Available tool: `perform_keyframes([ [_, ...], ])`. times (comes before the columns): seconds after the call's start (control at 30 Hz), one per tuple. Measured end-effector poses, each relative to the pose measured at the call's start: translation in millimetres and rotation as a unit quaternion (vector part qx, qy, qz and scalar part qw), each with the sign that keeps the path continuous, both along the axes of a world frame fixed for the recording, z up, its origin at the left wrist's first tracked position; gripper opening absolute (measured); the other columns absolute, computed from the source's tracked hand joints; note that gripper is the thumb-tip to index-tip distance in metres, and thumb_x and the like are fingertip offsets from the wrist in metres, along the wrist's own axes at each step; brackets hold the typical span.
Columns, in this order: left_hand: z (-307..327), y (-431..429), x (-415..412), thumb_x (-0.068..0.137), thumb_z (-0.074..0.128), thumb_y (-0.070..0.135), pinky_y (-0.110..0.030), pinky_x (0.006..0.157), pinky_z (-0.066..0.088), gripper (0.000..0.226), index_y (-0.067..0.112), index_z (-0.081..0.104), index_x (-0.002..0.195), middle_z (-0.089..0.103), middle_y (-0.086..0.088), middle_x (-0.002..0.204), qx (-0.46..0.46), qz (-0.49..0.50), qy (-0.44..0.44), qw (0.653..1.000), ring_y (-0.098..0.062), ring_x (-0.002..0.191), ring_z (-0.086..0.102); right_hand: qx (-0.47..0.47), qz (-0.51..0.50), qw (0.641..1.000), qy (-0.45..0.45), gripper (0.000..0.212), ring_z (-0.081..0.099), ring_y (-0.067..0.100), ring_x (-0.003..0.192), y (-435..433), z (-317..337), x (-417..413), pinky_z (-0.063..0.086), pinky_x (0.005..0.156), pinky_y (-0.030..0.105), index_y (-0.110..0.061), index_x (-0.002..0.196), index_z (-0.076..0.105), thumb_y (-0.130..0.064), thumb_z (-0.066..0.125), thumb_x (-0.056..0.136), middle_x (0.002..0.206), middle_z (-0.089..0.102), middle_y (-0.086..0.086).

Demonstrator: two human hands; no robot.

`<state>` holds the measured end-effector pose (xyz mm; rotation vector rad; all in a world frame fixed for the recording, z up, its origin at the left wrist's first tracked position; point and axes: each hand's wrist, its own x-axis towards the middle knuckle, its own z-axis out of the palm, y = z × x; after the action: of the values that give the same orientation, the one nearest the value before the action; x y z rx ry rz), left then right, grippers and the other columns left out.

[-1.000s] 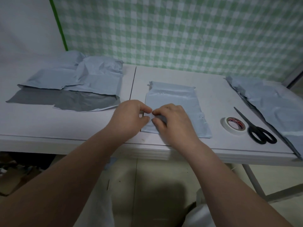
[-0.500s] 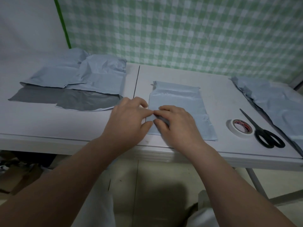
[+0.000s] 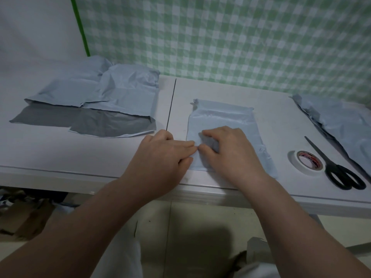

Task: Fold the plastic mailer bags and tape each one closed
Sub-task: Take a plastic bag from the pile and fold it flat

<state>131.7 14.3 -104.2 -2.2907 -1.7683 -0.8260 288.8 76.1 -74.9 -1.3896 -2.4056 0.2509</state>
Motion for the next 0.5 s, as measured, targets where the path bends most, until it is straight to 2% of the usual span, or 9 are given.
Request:
perform_keyframes([
  [0.03,0,0,0,0.085,0.043,0.032,-0.042,0.061,0.050,0.035,0.023,0.073,0.101,0.072,0.011,0.102,0.002,0.001,-0.002,1.000,-0.025,0.074,0.054,-0.013,-0.013,0.999,-0.031,0.034,0.049,0.025,0.113,6,4,-1,0.039,0.095,0.038,-0.025,0.123,0.060,-0.037,0.055,0.091,0.121,0.058,0.001],
  [0.1,1,0,1,0.084,0.042,0.032,-0.041,0.062,0.050,0.036,0.025,0.073,0.101,0.072,0.012,0.102,0.002,0.006,-0.002,1.000,-0.025,0.074,0.054,-0.042,-0.028,0.997,-0.060,0.032,0.051,0.021,0.114,18,11,-3,0.038,0.097,0.038,-0.029,0.119,0.060,-0.041,0.055,0.090,0.116,0.056,-0.004],
  [0.2,1,-2,2,0.084,0.042,0.032,-0.038,0.064,0.049,0.035,0.027,0.073,0.100,0.072,0.013,0.103,0.001,0.019,0.011,1.000,-0.023,0.076,0.054,-0.089,-0.026,0.995,-0.038,0.008,0.056,0.013,0.104,28,17,-8,0.039,0.098,0.041,-0.031,0.091,0.061,-0.038,0.060,0.087,0.083,0.052,-0.020],
  [0.33,1,-4,2,0.085,0.041,0.033,-0.033,0.066,0.042,0.036,0.028,0.072,0.101,0.070,0.013,0.107,0.002,0.034,0.034,0.999,-0.022,0.078,0.055,-0.102,-0.007,0.995,-0.010,0.020,0.058,0.014,0.088,36,15,-10,0.044,0.091,0.042,-0.029,0.068,0.055,-0.032,0.063,0.085,0.072,0.057,-0.015],
  [0.5,2,-5,3,0.083,0.044,0.030,-0.035,0.064,0.045,0.032,0.026,0.072,0.098,0.072,0.013,0.098,0.003,0.038,0.040,0.998,-0.021,0.075,0.053,-0.090,0.013,0.993,0.071,0.024,0.055,0.008,0.070,39,5,-5,0.048,0.077,0.033,-0.030,0.064,0.054,-0.028,0.068,0.083,0.066,0.057,-0.015],
])
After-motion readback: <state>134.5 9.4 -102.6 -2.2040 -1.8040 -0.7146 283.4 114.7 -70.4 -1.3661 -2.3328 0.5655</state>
